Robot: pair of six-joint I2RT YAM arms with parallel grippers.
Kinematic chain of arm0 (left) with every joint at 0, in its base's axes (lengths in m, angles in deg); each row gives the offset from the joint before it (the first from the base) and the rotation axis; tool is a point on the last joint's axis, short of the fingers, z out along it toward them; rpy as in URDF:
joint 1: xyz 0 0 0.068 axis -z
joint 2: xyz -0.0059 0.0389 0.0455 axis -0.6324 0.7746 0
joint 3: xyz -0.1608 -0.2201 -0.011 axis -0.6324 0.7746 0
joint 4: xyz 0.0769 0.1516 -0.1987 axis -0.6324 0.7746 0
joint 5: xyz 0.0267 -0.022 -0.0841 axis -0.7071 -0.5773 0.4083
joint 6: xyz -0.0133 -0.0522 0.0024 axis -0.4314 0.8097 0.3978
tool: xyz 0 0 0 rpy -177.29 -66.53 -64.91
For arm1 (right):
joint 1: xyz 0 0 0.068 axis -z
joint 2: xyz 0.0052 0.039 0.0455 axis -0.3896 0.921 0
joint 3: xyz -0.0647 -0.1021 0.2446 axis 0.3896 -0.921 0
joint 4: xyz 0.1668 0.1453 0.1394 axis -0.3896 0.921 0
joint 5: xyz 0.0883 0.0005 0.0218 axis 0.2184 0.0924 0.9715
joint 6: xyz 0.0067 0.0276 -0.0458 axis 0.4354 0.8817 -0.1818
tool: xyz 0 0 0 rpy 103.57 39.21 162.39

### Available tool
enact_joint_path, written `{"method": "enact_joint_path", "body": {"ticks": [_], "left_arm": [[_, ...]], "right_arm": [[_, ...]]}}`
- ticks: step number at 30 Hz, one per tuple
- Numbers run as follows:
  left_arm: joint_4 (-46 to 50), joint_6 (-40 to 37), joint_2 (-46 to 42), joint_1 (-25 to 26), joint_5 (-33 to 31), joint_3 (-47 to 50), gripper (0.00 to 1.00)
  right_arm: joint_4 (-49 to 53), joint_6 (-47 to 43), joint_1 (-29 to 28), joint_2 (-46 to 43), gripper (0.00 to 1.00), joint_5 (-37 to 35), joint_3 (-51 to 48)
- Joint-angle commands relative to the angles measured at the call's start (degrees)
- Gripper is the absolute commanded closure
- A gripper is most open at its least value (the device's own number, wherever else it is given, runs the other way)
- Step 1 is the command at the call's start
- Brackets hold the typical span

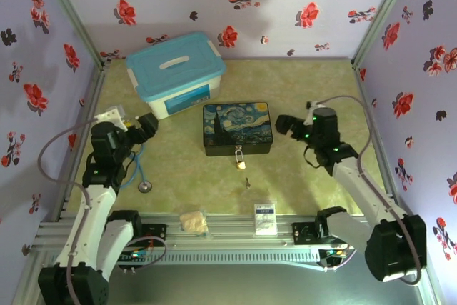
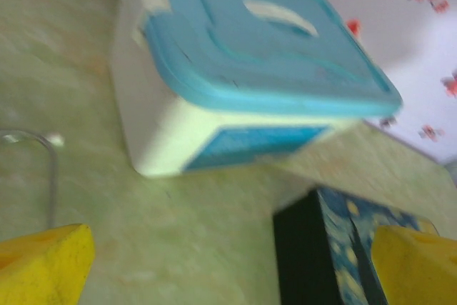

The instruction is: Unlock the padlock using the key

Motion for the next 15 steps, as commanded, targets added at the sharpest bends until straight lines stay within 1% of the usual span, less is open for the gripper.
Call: {"method": "enact_joint_path", "body": {"ticks": [1, 3, 6, 7, 10, 12, 15], "left_arm": [[5.68, 3.56, -0.64, 5.26, 5.24, -0.12, 0.00], [5.10, 4.74, -1.01, 10.72, 2.95, 1.29, 0.00], [6.24, 6.17, 0.72, 19.97, -2.39, 1.46, 0.00], [5.30, 7.36, 1.72, 22.52, -2.66, 1.77, 0.00], [0.93, 10.68, 4.59, 28.73, -3.37, 3.67, 0.00], [-0.01, 11.46, 6.10, 32.42, -5.41, 4.13, 0.00], [1.01, 12.27, 7.39, 35.40, -7.64, 4.07, 0.00]], "right_arm": [[11.80, -1.29, -8.02, 0.04, 0.01, -6.03, 2.59], [13.29, 0.19, -12.23, 0.27, 0.04, -7.99, 1.96], [16.17, 1.92, -19.53, 1.74, 0.07, -12.60, 1.64], [17.00, 2.76, -21.94, 2.43, 0.09, -14.00, 1.57], [18.14, 4.90, -27.48, 4.47, 0.17, -15.76, 0.96], [17.85, 7.38, -30.81, 6.05, 0.20, -16.16, 0.42], [15.50, 11.07, -36.08, 9.17, 0.24, -16.22, -0.58]]}}
